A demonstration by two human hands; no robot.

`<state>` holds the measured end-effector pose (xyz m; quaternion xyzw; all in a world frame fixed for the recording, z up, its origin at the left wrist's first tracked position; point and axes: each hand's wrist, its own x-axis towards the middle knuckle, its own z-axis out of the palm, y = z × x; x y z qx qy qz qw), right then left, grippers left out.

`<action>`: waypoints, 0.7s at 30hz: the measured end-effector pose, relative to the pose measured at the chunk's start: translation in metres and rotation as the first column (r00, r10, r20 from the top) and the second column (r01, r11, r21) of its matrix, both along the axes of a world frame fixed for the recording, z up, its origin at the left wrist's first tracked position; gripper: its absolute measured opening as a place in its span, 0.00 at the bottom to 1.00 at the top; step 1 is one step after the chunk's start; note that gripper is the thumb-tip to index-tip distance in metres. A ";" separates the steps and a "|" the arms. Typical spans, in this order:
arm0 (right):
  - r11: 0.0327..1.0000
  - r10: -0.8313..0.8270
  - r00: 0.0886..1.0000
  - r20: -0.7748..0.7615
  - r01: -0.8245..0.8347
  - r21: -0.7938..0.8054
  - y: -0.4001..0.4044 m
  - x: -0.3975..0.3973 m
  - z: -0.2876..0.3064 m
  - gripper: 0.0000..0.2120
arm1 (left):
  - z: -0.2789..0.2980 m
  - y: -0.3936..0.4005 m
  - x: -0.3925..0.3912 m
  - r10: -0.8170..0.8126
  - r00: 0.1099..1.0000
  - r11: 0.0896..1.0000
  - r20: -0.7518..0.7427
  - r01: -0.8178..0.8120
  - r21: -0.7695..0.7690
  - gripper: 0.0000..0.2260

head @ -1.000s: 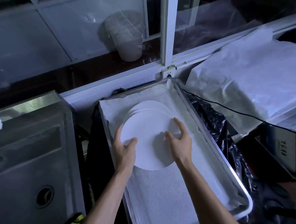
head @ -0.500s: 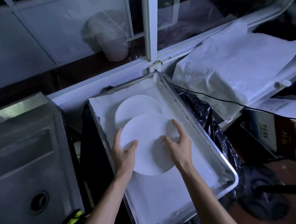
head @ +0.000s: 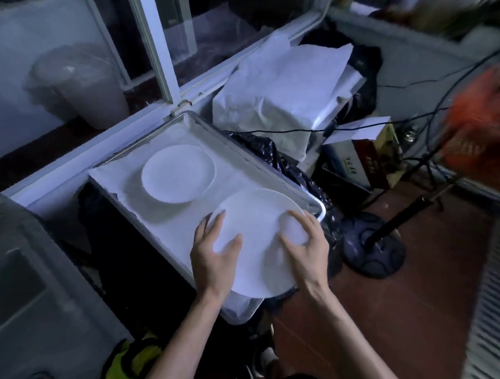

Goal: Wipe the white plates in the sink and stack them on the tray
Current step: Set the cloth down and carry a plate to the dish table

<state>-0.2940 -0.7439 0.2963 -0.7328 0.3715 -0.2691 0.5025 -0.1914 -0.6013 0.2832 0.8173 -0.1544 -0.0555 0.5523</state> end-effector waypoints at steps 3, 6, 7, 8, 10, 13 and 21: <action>0.990 -0.137 0.990 0.042 0.136 0.030 0.011 -0.051 0.001 0.21 | 0.002 -0.006 -0.031 -0.124 0.992 0.991 0.029 0.122 0.052 0.23; 0.958 -0.285 0.957 0.050 0.282 0.052 0.017 -0.104 0.001 0.20 | 0.005 -0.021 -0.066 -0.243 0.969 0.968 0.043 0.240 0.065 0.22; 0.943 -0.332 0.942 0.045 0.330 0.050 0.017 -0.123 0.001 0.20 | 0.006 -0.028 -0.080 -0.289 0.956 0.956 0.053 0.285 0.068 0.22; 0.926 -0.375 0.926 0.038 0.373 0.048 0.017 -0.141 0.002 0.20 | 0.005 -0.036 -0.095 -0.334 0.940 0.942 0.068 0.329 0.072 0.22; 0.890 -0.455 0.890 0.032 0.454 0.043 0.015 -0.179 0.004 0.20 | 0.005 -0.051 -0.125 -0.415 0.906 0.909 0.081 0.409 0.076 0.22; 0.812 -0.584 0.810 0.048 0.582 0.048 0.011 -0.241 0.007 0.20 | 0.005 -0.076 -0.177 -0.529 0.847 0.849 0.064 0.525 0.061 0.23; 0.540 -0.840 0.539 0.065 0.842 -0.006 0.003 -0.437 0.005 0.20 | 0.005 -0.144 -0.367 -0.781 0.624 0.624 -0.003 0.780 0.043 0.21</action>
